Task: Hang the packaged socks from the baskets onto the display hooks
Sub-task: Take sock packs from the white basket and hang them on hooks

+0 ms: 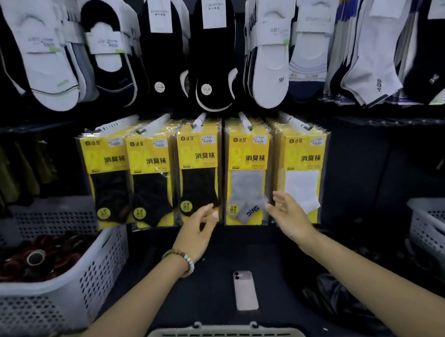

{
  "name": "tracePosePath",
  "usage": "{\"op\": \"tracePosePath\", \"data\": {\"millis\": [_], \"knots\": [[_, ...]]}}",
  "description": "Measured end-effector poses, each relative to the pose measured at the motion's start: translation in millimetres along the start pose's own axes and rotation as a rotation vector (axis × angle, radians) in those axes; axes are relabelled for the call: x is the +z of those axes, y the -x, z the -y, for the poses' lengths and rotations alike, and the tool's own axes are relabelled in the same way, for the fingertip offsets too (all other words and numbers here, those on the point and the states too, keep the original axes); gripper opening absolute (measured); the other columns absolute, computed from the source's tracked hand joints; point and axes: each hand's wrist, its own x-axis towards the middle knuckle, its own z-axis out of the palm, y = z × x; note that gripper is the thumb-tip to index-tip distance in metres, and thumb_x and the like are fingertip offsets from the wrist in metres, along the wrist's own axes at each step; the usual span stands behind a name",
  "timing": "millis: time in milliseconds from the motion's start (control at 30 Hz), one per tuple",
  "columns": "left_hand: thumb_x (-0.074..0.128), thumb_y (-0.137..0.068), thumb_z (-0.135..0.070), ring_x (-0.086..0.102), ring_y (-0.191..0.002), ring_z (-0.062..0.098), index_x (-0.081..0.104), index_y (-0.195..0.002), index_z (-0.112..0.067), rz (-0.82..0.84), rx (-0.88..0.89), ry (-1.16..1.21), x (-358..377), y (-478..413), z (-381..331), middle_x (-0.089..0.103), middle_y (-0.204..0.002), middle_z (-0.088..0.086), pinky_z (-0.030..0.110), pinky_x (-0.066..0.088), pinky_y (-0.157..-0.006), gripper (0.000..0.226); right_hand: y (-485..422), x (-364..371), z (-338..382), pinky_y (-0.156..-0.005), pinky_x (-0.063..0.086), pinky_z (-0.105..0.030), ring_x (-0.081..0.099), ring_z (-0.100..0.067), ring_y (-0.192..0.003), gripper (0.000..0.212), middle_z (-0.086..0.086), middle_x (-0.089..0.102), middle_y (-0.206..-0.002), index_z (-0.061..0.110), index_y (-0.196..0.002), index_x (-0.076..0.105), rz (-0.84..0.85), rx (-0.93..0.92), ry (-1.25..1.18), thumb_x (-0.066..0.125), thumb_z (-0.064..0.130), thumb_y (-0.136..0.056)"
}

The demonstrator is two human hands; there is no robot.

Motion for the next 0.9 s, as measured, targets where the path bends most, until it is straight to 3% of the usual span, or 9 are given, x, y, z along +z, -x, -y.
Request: {"op": "tracePosePath", "data": {"millis": [167,400,467,533,633,667,733,833,900], "knots": [[0.046,-0.095,-0.035,0.047,-0.121,0.012,0.045,-0.135,-0.018,0.099,-0.19,-0.095,20.2,73.1,76.6,0.052,-0.132,-0.002,0.02,0.035,-0.097,0.043,56.6,30.2,-85.2,-0.104,0.039,-0.032,0.044,-0.023,-0.13,0.046,-0.005,0.043,-0.144,0.012,-0.139,0.041,0.174,0.167,0.062,0.054,0.025,-0.097],[0.049,-0.095,-0.032,0.053,-0.116,0.018,0.048,-0.131,-0.014,0.289,-0.546,-0.12,61.5,184.5,197.6,0.055,-0.13,0.005,0.022,0.038,-0.097,0.041,138.5,85.4,-225.1,-0.094,0.042,-0.025,0.056,-0.027,-0.118,0.034,-0.017,0.059,-0.127,-0.003,-0.123,0.055,0.324,0.496,0.183,0.06,0.013,-0.093],[0.048,-0.095,-0.034,0.054,-0.113,0.02,0.051,-0.129,-0.014,0.308,-0.647,-0.136,67.8,203.7,225.6,0.057,-0.128,0.006,0.026,0.04,-0.096,0.039,154.2,93.5,-258.1,-0.098,0.044,-0.032,0.056,-0.03,-0.118,0.035,-0.019,0.06,-0.125,-0.005,-0.122,0.056,0.383,0.591,0.194,0.06,0.014,-0.093],[0.049,-0.095,-0.032,0.057,-0.109,0.024,0.055,-0.125,-0.009,0.276,-0.733,-0.119,74.0,215.2,245.7,0.06,-0.123,0.012,0.029,0.042,-0.091,0.038,165.0,97.8,-281.6,-0.092,0.047,-0.033,0.057,-0.028,-0.114,0.033,-0.015,0.059,-0.126,0.004,-0.122,0.057,0.425,0.664,0.198,0.058,0.02,-0.094],[0.048,-0.095,-0.033,0.056,-0.109,0.027,0.058,-0.12,-0.006,0.217,-0.778,-0.091,84.8,220.1,272.3,0.06,-0.122,0.014,0.034,0.041,-0.092,0.038,166.9,109.3,-306.4,-0.081,0.047,-0.029,0.059,-0.02,-0.098,0.004,-0.011,0.062,-0.12,0.028,-0.092,0.059,0.389,0.723,0.137,0.059,0.025,-0.093],[0.048,-0.095,-0.034,0.055,-0.111,0.027,0.057,-0.122,-0.007,0.205,-0.789,-0.087,88.9,219.0,280.4,0.059,-0.124,0.013,0.034,0.041,-0.093,0.039,163.7,114.8,-314.5,-0.081,0.049,-0.033,0.06,-0.021,-0.094,0.011,-0.012,0.063,-0.117,0.031,-0.085,0.057,0.368,0.727,0.124,0.061,0.025,-0.092],[0.049,-0.094,-0.031,0.054,-0.114,0.03,0.053,-0.127,-0.006,0.178,-0.818,-0.063,98.4,212.6,296.9,0.056,-0.128,0.013,0.034,0.043,-0.092,0.041,154.2,127.0,-325.4,-0.08,0.048,-0.031,0.061,-0.021,-0.089,0.002,-0.015,0.064,-0.115,0.025,-0.091,0.06,0.331,0.755,0.103,0.062,0.025,-0.091],[0.051,-0.094,-0.025,0.051,-0.118,0.033,0.051,-0.129,-0.005,0.125,-0.867,-0.036,113.3,201.6,314.8,0.053,-0.131,0.015,0.037,0.041,-0.096,0.041,138.7,148.2,-348.1,-0.078,0.043,-0.024,0.059,-0.024,-0.106,0.035,-0.014,0.059,-0.126,0.008,-0.121,0.057,0.29,0.811,0.085,0.065,0.022,-0.09],[0.051,-0.095,-0.023,0.047,-0.123,0.031,0.052,-0.127,-0.002,0.132,-0.86,-0.024,122.8,194.7,329.2,0.052,-0.132,0.016,0.032,0.036,-0.101,0.039,130.7,162.1,-363.0,-0.085,0.043,-0.025,0.055,-0.025,-0.117,0.041,-0.01,0.056,-0.132,0.012,-0.128,0.054,0.318,0.823,0.078,0.065,0.024,-0.09]]}}
